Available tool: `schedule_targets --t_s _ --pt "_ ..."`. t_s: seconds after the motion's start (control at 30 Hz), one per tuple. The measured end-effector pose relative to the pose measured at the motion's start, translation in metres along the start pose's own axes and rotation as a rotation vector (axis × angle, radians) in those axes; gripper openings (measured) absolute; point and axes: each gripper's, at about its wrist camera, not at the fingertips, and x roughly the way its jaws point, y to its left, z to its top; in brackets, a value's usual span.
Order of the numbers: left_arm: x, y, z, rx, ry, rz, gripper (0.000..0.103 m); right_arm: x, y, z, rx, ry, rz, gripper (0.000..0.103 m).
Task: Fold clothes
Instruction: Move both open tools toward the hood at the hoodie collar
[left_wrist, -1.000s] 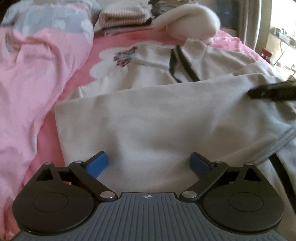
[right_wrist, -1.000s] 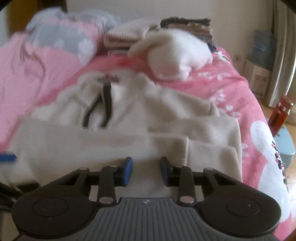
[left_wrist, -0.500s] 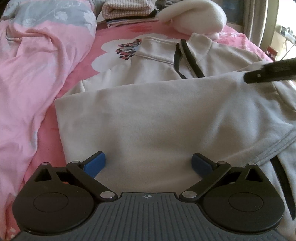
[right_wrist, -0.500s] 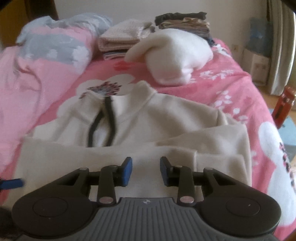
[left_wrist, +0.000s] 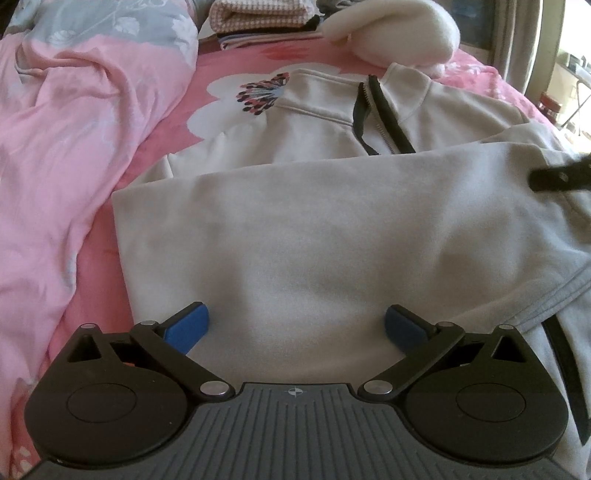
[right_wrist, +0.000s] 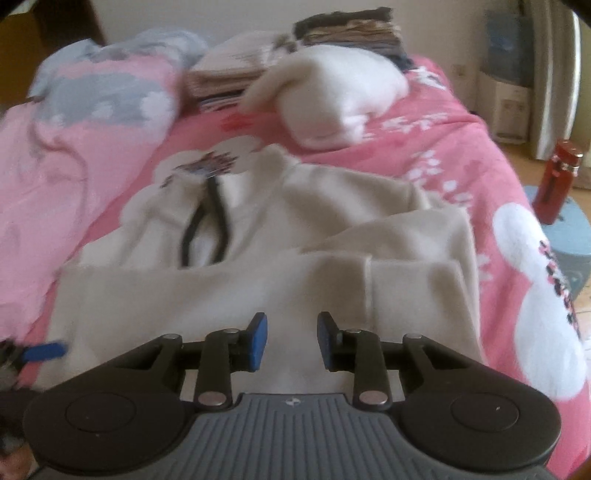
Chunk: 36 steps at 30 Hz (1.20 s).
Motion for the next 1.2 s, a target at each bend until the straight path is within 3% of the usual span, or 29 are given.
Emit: schedule_targets --t_s 0.17,0.3,1.2 --pt "0.0 0.0 0.0 -0.002 0.002 0.002 0.103 -0.005 0.009 -0.032 -0.085 0.06 0.033 0.032" --pt "0.0 0.0 0.001 -0.004 0.005 0.004 0.103 -0.001 0.017 -0.049 -0.177 0.034 0.001 0.032" --pt "0.0 0.0 0.001 -0.005 0.006 0.006 0.103 0.001 0.019 -0.055 -0.182 0.015 -0.016 0.037"
